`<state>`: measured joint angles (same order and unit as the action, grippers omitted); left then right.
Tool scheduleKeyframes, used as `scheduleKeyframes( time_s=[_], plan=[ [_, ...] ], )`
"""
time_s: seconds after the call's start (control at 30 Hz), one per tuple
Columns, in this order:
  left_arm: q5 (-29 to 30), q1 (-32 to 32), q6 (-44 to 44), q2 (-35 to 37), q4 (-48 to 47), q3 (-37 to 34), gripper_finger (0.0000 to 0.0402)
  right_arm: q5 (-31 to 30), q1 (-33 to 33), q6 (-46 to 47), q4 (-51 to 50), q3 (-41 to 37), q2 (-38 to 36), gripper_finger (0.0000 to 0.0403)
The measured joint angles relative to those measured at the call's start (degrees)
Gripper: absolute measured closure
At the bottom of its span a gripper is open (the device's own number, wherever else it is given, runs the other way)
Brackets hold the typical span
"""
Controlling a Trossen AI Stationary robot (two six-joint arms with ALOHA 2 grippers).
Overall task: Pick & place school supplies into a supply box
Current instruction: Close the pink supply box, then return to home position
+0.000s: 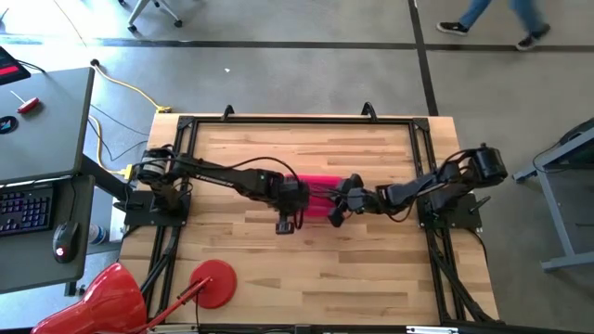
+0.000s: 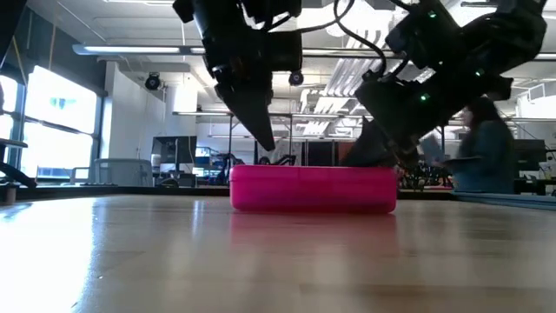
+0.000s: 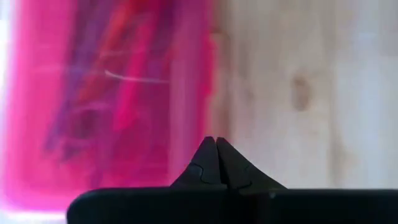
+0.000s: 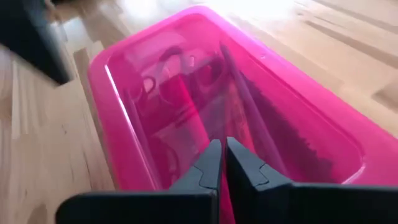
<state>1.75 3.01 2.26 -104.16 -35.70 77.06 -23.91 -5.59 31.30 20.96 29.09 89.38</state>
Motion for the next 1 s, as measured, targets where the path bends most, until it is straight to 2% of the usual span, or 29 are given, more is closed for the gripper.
scheduleKeyframes(
  time_s=[0.07,0.2,0.43,0.53,0.67,0.77,0.87,1.0],
  plan=[
    [2.1,-0.6,0.4,0.0,0.0,0.0,0.0392,-0.8,-0.5,1.3,2.0,-1.6,0.0,0.0403],
    [2.1,-2.3,0.9,0.0,-0.3,0.0,0.0385,-0.8,-1.2,0.9,8.2,-4.2,0.1,0.0403],
    [1.8,-3.5,1.0,0.0,-0.8,0.0,0.0392,0.4,-2.5,-13.6,18.7,-3.0,-0.6,0.0403],
    [1.6,-3.4,1.0,0.0,-0.9,0.0,0.0390,3.7,-2.5,-19.0,19.7,-0.9,-3.4,0.0403],
    [0.3,-3.4,-0.1,2.4,-4.3,0.0,0.0374,7.4,-2.5,-27.2,17.6,0.6,-9.7,0.0403],
    [1.9,-4.0,-0.5,6.5,-9.7,0.0,0.0377,7.8,-2.6,-33.3,14.5,0.6,-17.0,0.0403],
    [2.2,-4.8,-0.2,13.1,-13.2,0.0,0.0388,8.1,-3.2,-36.4,7.6,0.6,-25.3,0.0403],
    [1.9,-4.9,0.0,23.7,-16.2,-0.1,0.0386,13.4,-4.9,-36.8,-7.9,0.6,-37.5,0.0403]
  ],
)
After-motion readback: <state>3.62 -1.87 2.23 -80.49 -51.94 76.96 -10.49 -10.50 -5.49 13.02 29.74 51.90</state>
